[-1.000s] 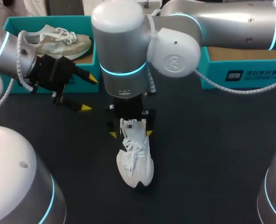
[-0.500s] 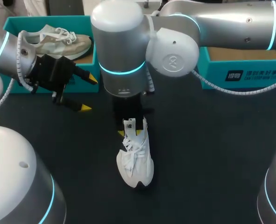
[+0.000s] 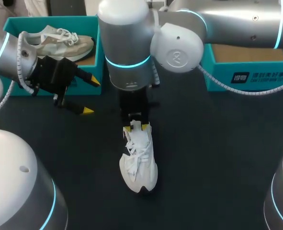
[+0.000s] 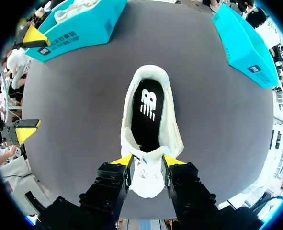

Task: Take the shoe out of the shoebox, open the shoe tongue, remove and reinsert the insole, then place the shoe into the shoebox

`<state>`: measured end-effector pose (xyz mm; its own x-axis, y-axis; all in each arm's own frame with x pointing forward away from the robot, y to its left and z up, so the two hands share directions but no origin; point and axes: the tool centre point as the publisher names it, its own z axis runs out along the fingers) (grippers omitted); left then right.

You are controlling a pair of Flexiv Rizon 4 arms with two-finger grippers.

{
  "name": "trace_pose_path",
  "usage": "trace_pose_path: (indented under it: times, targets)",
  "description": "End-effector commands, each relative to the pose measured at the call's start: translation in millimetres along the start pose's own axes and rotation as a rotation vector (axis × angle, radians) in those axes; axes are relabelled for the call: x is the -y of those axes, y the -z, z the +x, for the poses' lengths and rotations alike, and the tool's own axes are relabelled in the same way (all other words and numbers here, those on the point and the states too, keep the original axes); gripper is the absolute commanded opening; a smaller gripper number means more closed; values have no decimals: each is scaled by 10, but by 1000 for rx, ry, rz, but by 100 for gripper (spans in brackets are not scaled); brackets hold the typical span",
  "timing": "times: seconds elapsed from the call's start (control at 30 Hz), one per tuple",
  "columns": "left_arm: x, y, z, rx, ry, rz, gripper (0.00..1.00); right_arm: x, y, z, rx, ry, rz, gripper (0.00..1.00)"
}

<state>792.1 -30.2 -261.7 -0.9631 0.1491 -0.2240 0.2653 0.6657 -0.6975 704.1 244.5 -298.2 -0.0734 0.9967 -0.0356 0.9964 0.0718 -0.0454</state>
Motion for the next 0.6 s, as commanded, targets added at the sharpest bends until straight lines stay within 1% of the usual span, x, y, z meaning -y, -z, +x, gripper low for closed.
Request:
trace_pose_path:
  times: [0.03,0.13,0.23,0.27,0.33,0.47,0.6]
  targets:
    - [1,-4,-2,-2,0,-2,100,96,102,-5,8,2,14,40]
    - [1,-4,-2,-2,0,-2,100,156,82,-7,2,0,24,41]
    - [1,-4,-2,-2,0,-2,100,175,12,-25,-8,-2,38,42]
    - [1,-4,-2,-2,0,-2,100,158,-5,-25,-28,-11,15,42]
    - [1,-4,-2,-2,0,-2,100,121,-57,-6,-37,5,33,40]
    - [1,-4,-2,-2,0,-2,100,67,-150,33,-67,19,31,42]
    - [1,-4,-2,-2,0,-2,100,-10,-162,63,-79,43,11,39]
